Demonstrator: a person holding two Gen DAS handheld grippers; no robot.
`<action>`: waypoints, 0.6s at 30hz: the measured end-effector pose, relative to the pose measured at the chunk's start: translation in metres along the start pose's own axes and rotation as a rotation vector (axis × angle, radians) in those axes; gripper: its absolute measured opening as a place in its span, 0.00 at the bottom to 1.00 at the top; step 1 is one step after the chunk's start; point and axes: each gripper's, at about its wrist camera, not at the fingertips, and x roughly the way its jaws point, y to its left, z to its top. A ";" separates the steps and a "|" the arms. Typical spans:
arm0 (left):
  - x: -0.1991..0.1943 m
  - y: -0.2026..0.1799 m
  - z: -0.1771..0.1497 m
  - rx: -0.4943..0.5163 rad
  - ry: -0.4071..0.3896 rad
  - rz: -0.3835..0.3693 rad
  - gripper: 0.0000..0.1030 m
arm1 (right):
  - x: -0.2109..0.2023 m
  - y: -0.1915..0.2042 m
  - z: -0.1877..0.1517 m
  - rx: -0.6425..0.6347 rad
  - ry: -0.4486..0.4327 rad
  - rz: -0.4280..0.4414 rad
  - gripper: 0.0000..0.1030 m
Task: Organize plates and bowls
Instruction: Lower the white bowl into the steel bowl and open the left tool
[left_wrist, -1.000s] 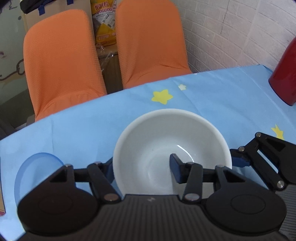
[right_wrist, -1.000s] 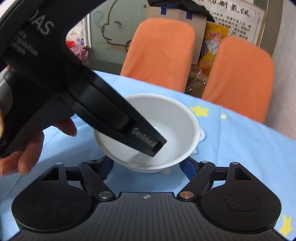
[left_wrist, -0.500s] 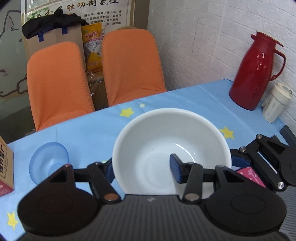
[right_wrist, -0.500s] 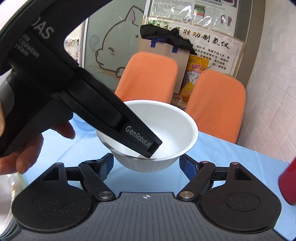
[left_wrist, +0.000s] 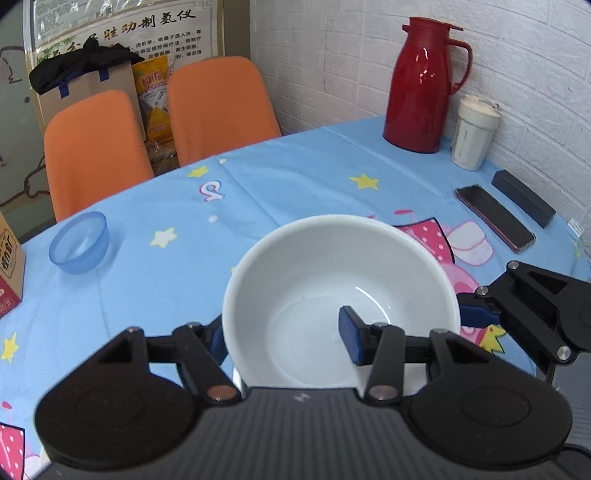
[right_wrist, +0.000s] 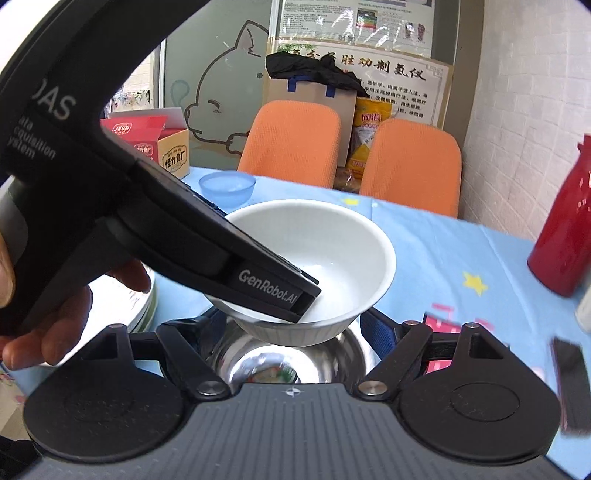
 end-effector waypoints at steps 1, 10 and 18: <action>0.001 -0.003 -0.007 0.004 0.010 -0.001 0.47 | -0.001 0.001 -0.005 0.012 0.006 0.004 1.00; 0.031 0.002 -0.024 -0.021 0.085 -0.019 0.55 | 0.007 0.002 -0.027 0.047 0.058 0.017 1.00; 0.008 0.008 -0.018 -0.010 0.033 -0.026 0.92 | -0.033 -0.008 -0.050 0.054 0.041 -0.014 1.00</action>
